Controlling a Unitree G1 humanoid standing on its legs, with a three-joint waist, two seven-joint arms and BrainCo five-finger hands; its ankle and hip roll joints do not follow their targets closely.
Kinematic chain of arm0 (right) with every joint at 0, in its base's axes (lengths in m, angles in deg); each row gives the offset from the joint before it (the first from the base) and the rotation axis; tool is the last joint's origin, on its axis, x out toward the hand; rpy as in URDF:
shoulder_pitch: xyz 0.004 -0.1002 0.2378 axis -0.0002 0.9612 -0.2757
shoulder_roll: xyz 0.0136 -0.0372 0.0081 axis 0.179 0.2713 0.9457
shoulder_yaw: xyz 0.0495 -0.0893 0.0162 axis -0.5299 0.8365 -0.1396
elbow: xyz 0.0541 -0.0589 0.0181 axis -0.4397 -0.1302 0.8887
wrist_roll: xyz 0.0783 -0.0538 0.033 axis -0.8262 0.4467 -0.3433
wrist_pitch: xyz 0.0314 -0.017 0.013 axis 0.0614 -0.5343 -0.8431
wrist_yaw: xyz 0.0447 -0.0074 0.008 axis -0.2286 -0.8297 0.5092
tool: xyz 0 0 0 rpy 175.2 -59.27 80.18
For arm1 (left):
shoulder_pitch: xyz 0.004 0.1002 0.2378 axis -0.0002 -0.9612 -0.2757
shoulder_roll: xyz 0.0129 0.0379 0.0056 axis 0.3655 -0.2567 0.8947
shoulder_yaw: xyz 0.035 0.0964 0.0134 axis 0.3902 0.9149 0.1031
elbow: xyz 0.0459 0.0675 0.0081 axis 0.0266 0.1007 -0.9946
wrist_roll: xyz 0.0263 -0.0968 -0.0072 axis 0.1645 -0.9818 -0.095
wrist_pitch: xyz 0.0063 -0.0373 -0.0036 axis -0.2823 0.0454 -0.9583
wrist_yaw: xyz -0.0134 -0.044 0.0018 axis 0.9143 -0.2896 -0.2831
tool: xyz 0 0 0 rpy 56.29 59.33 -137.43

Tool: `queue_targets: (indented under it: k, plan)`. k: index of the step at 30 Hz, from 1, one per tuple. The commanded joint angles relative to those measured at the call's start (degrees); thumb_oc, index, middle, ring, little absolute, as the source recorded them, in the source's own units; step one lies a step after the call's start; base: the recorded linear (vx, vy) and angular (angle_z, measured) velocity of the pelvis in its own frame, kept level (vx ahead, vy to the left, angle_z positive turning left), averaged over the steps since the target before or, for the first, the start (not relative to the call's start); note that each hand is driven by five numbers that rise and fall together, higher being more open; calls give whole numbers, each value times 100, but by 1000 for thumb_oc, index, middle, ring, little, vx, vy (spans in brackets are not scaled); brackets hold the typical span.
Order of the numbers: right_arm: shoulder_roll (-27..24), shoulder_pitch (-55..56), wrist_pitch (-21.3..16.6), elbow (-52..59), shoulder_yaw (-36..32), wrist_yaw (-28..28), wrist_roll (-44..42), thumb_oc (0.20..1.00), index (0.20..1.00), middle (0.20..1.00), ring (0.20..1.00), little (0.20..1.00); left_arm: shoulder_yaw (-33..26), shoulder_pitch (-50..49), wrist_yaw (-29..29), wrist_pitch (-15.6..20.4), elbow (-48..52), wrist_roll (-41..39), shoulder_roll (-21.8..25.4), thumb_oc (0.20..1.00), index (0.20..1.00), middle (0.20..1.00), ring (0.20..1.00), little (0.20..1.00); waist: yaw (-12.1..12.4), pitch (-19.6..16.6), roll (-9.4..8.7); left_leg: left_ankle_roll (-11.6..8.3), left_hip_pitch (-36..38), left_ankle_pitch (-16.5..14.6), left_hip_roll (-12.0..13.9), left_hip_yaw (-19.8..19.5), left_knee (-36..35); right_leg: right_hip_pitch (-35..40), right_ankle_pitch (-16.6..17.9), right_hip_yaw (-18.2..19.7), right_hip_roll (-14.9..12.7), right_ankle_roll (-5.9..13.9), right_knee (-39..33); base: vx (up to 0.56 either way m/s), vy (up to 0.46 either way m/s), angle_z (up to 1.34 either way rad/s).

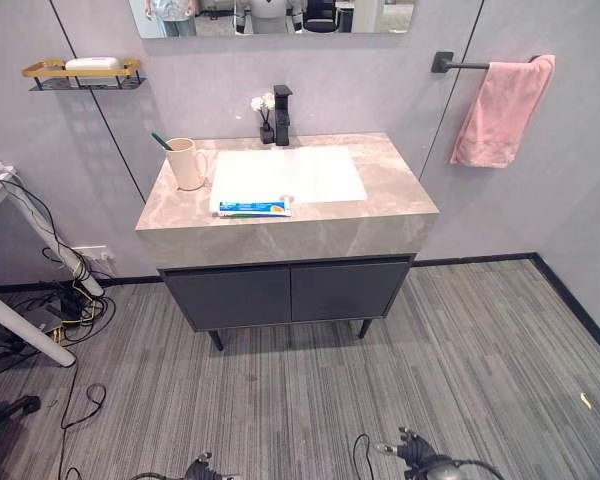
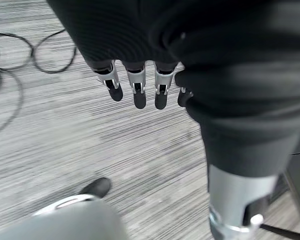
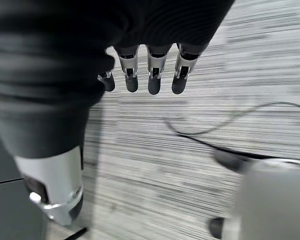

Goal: Put brush and paste in cup on sink, flatten towel.

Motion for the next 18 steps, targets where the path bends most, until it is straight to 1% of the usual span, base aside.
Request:
queue_targets:
  k: [1, 2, 3, 4, 5, 6, 7, 9, 12, 13, 15, 16, 18]
  plan:
    - [-38, -639, -640, 528, -12, 284, -602, 1000, 1000, 1000, 1000, 1000, 199, 531, -606, 550, 652, -348, 158, 1000, 1000, 1000, 1000, 1000, -27, 246, -77, -320, 285, 114, 274, -69, -116, -302, 457, 59, -798, 935, 423, -179, -5, -1]
    - [-63, -713, -721, 869, 18, 360, -710, 1000, 1000, 1000, 1000, 1000, 224, 596, -755, 682, 1086, -512, 246, 1000, 1000, 1000, 1000, 1000, -21, 454, -127, -296, -47, -55, 302, -126, 482, -555, 348, 81, -901, 934, 877, -296, -4, 0]
    - [-96, -776, -788, 1283, 51, 419, -702, 1000, 1000, 1000, 1000, 1000, 234, 647, -852, 783, 1467, -606, 345, 1000, 1000, 1000, 1000, 1000, -24, 644, -157, -299, -304, -174, 347, -176, 856, -815, 237, 119, -962, 959, 1249, -300, -5, 3]
    - [-97, -825, -843, 1383, 51, 435, -740, 1000, 1000, 1000, 1000, 1000, 244, 724, -941, 818, 1698, -600, 422, 1000, 1000, 1000, 1000, 1000, -20, 742, -184, -320, -510, -275, 369, -232, 1156, -957, 173, 117, -1013, 970, 1488, -180, 2, 7]
    - [-96, -827, -842, 1383, 51, 435, -740, 1000, 1000, 1000, 1000, 1000, 244, 725, -941, 815, 1702, -600, 425, 1000, 1000, 1000, 1000, 1000, -24, 735, -187, -318, -538, -290, 369, -238, 1188, -979, 162, 116, -1019, 970, 1510, -91, 6, 14]
    - [-115, -859, -854, 1481, 59, 473, -751, 1000, 1000, 1000, 1000, 1000, 246, 788, -981, 888, 1843, -670, 472, 1000, 1000, 1000, 1000, 1000, 2, 808, -196, -334, -667, -403, 384, -278, 1467, -1047, 64, 101, -1059, 974, 1744, -43, 12, 13]
    - [-141, -910, -849, 1642, 83, 547, -570, 1000, 1000, 1000, 1000, 1000, 216, 868, -1091, 930, 2121, -653, 568, 1000, 1000, 1000, 1000, 1000, 17, 895, -240, -328, -940, -740, 512, -308, 2123, -1259, -186, 58, -1169, 981, 2412, -26, 18, 13]
    - [-120, -872, -857, 1635, 20, 634, -550, 1000, 1000, 1000, 1000, 1000, 177, 856, -1113, 933, 2157, -708, 553, 1000, 1000, 1000, 1000, 1000, 9, 921, -255, -298, -940, -879, 554, -272, 2300, -1287, -232, 45, -1222, 990, 2611, 21, 14, 11]
    - [-96, -798, -860, 1617, -20, 696, -490, 1000, 1000, 1000, 1000, 1000, 161, 807, -1136, 940, 2183, -675, 535, 1000, 1000, 1000, 1000, 1000, -4, 935, -260, -271, -883, -963, 547, -252, 2378, -1280, -195, 69, -1265, 1012, 2707, 46, 28, 5]
    - [-92, -750, -875, 1596, -45, 752, -410, 1000, 1000, 1000, 1000, 1000, 165, 785, -1142, 936, 2166, -650, 510, 1000, 1000, 1000, 1000, 1000, -35, 934, -246, -263, -829, -986, 531, -225, 2372, -1268, -108, 63, -1313, 1045, 2727, 37, 51, -1]
    - [-95, -735, -884, 1613, -50, 758, -394, 1000, 1000, 1000, 1000, 1000, 160, 772, -1138, 948, 2165, -648, 496, 1000, 1000, 1000, 1000, 1000, -45, 927, -241, -252, -797, -980, 518, -213, 2342, -1262, -55, 75, -1316, 1060, 2723, 35, 55, -1]
    - [-101, -693, -923, 1713, -104, 817, -434, 1000, 1000, 1000, 1000, 1000, 153, 731, -1145, 977, 2286, -671, 497, 1000, 1000, 1000, 1000, 1000, -66, 927, -231, -230, -731, -946, 480, -177, 2244, -1249, 101, 99, -1333, 1108, 2643, 39, 75, -3]
    - [-108, -645, -951, 1799, -142, 853, -431, 1000, 1000, 1000, 1000, 1000, 150, 670, -1137, 1001, 2364, -652, 496, 1000, 1000, 1000, 1000, 1000, -76, 929, -223, -200, -675, -906, 435, -155, 2147, -1254, 271, 124, -1353, 1157, 2582, 24, 74, -2]
